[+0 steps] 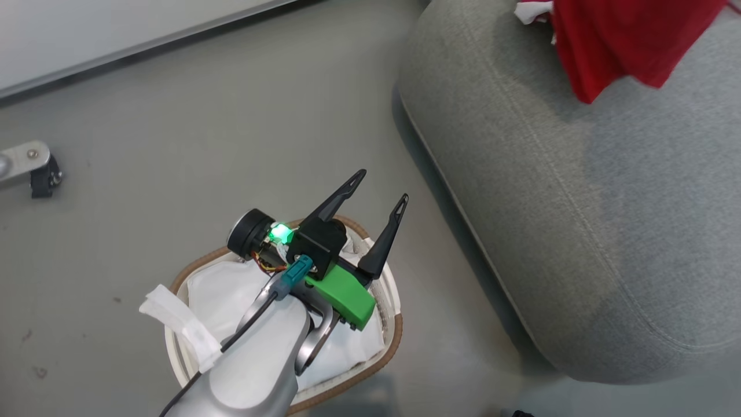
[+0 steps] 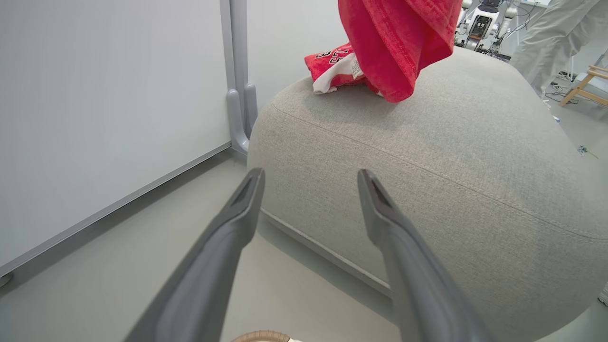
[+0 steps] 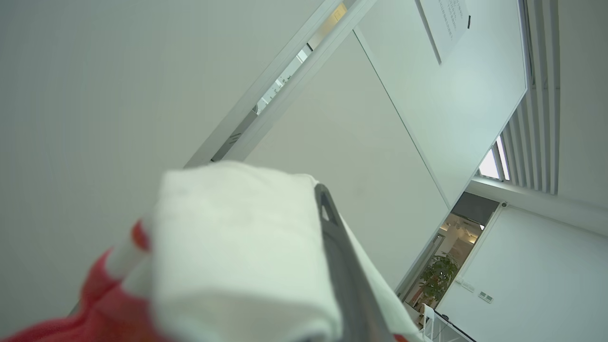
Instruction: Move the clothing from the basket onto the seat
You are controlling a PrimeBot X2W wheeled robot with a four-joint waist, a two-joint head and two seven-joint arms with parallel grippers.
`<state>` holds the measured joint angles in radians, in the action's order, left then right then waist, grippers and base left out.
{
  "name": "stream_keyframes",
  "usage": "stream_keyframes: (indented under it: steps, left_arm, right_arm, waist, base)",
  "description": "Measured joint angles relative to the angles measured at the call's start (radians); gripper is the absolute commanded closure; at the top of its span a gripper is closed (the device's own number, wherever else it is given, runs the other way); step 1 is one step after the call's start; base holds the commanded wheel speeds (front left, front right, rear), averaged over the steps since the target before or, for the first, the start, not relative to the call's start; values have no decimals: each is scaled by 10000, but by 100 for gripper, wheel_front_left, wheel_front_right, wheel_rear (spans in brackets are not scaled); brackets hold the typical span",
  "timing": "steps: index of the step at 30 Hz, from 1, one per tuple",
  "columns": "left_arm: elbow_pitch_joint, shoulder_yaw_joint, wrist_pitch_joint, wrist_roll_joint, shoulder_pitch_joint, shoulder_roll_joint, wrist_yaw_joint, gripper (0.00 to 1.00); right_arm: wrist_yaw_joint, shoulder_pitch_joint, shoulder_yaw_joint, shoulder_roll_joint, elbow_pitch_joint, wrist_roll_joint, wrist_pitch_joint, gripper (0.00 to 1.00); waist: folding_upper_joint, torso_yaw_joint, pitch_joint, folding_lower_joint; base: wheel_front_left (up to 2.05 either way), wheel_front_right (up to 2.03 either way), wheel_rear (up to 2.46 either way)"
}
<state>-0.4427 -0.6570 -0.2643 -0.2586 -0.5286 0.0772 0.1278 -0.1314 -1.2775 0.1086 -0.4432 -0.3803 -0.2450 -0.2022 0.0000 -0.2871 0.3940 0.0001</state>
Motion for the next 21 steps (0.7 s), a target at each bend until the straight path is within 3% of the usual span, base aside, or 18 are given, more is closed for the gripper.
stream_keyframes:
  steps: [6,10,15,21]
  left_arm:
    - [190,59,0,134,-252,2,0,0]
    - [343,107,0,244,-469,10,0,0]
    - [483,236,0,414,-655,188,0,0]
    - [681,416,2,692,-779,345,-2,0]
  right_arm:
    - [0,-916,82,-1039,-1630,-63,476,100]
    - [0,-956,355,-1352,-2778,-104,257,100]
    - [0,-616,1208,-1206,-3906,-234,-211,100]
    - [0,158,2079,-403,-4824,-757,-539,100]
  waist:
    - [0,424,560,0]
    - [1,643,1024,0]
    - [0,812,1668,0]
    - [1,883,2437,1]
  base:
    - [0,0,0]
    - [0,0,0]
    - [0,0,0]
    - [0,0,0]
